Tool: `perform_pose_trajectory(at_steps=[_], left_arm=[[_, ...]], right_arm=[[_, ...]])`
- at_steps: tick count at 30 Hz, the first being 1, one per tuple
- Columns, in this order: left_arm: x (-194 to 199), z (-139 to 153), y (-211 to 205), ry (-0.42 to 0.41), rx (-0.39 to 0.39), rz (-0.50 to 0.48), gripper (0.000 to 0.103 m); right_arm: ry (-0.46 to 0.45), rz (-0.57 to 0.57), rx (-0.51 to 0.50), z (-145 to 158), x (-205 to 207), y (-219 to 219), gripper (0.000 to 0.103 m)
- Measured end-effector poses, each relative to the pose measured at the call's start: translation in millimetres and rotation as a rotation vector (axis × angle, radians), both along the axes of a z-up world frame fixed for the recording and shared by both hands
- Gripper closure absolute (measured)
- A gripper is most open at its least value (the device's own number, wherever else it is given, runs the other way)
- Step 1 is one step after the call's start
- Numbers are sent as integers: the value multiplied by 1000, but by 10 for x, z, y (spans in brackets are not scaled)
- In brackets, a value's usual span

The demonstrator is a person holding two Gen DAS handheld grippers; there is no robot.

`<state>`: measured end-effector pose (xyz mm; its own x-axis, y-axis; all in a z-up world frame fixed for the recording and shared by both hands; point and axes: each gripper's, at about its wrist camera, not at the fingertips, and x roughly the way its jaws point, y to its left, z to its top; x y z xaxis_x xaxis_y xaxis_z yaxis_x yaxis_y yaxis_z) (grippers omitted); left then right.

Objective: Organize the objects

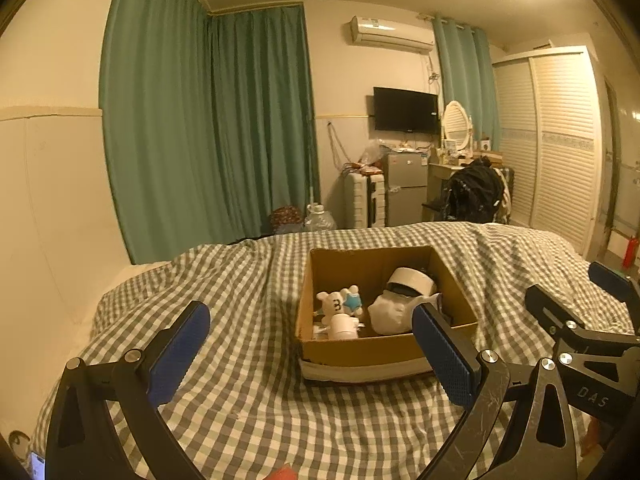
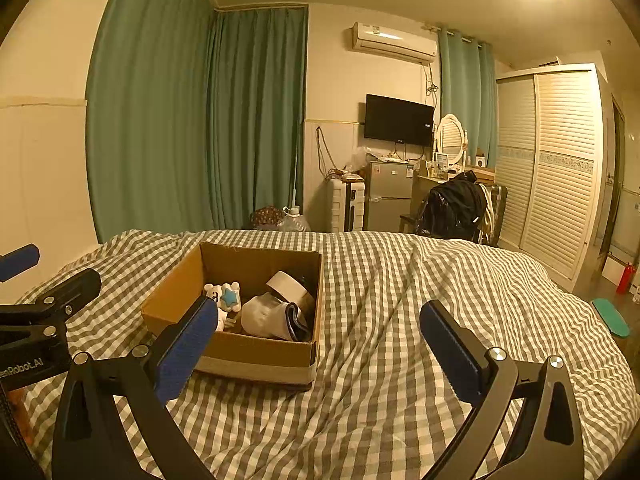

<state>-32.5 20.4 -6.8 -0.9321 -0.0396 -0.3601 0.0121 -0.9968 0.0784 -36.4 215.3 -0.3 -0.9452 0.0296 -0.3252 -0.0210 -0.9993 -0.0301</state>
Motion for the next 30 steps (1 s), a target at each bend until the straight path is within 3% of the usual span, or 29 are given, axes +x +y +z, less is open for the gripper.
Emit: perform_pose_trajectory(at_steps=[30], left_arm=[[21, 8, -4, -1, 2, -11, 0]], right_arm=[[-8, -2, 6, -42, -16, -19, 2]])
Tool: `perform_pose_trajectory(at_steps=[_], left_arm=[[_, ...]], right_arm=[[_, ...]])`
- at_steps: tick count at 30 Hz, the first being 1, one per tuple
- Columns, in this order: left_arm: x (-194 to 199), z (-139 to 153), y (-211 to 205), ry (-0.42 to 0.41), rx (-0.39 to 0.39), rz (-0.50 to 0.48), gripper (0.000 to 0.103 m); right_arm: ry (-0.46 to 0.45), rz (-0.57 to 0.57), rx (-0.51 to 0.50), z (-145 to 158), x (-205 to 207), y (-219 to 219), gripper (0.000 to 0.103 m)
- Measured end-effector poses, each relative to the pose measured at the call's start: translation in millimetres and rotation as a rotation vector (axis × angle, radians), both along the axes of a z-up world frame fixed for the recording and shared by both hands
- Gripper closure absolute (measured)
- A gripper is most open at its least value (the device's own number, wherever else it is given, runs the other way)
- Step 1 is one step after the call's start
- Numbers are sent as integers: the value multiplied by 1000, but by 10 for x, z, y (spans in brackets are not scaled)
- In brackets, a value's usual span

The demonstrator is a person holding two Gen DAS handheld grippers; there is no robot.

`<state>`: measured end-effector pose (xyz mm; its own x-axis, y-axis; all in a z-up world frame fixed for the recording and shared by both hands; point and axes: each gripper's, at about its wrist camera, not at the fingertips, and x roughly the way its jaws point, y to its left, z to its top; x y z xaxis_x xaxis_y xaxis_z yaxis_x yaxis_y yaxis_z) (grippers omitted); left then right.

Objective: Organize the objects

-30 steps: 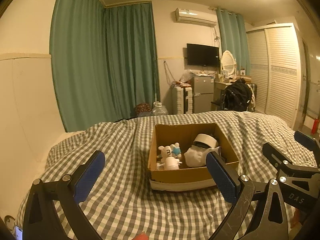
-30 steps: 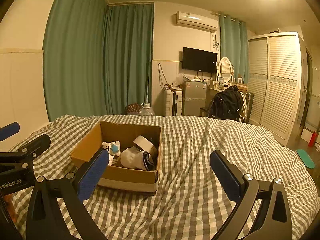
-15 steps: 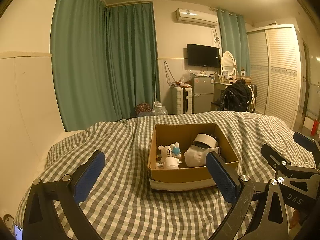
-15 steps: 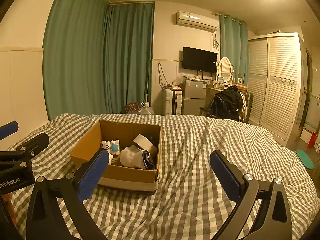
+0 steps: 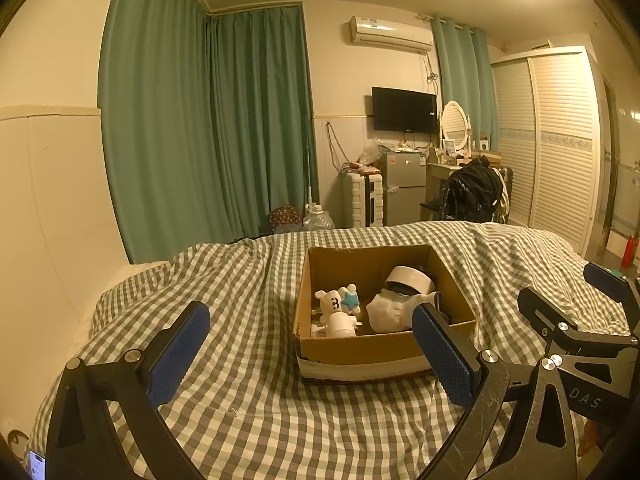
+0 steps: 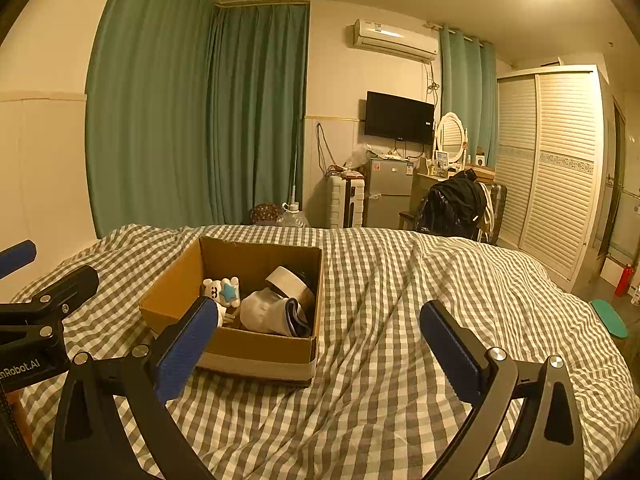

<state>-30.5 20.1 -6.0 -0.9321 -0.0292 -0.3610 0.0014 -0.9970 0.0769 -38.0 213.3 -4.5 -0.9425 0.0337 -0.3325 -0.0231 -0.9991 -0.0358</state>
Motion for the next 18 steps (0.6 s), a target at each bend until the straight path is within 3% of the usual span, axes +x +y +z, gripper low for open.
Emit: perform_pose_trajectory(at_steps=[18], left_arm=[[14, -16, 1, -2, 2, 1, 0]], right_arm=[[-15, 9, 0, -48, -12, 7, 2]])
